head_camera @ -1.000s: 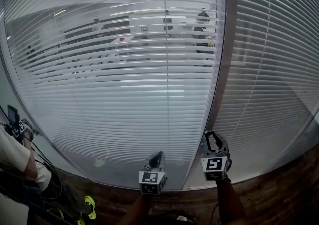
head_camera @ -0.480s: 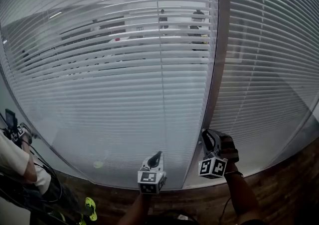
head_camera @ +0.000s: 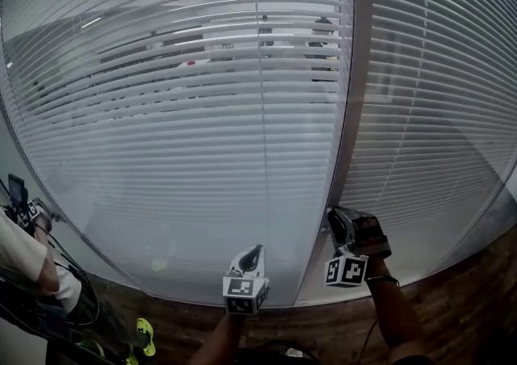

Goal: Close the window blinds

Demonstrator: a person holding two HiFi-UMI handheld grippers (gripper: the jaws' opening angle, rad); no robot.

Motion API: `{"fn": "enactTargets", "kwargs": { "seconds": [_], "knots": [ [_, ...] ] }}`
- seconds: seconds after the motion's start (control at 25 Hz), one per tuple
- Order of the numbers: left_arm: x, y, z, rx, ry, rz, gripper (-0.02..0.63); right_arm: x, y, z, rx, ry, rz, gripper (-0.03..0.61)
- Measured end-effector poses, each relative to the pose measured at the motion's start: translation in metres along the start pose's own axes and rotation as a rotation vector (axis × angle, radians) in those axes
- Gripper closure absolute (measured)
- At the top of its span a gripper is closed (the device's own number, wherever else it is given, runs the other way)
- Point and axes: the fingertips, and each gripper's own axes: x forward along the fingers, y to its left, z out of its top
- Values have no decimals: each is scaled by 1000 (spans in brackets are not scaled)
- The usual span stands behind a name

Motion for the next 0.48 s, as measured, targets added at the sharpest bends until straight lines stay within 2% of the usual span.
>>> {"fn": "enactTargets", "kwargs": {
  "seconds": [0.24, 0.32, 0.48],
  "knots": [
    [0, 5, -6, 3, -1, 19, 620, -8, -12, 6, 602, -77, -45, 436],
    [5, 8, -5, 19, -9, 19, 620, -8, -16, 7, 795, -101, -87, 436],
    [4, 12, 5, 37, -23, 26, 620, -2, -20, 3, 1049, -102, -142, 407]
  ]
}}
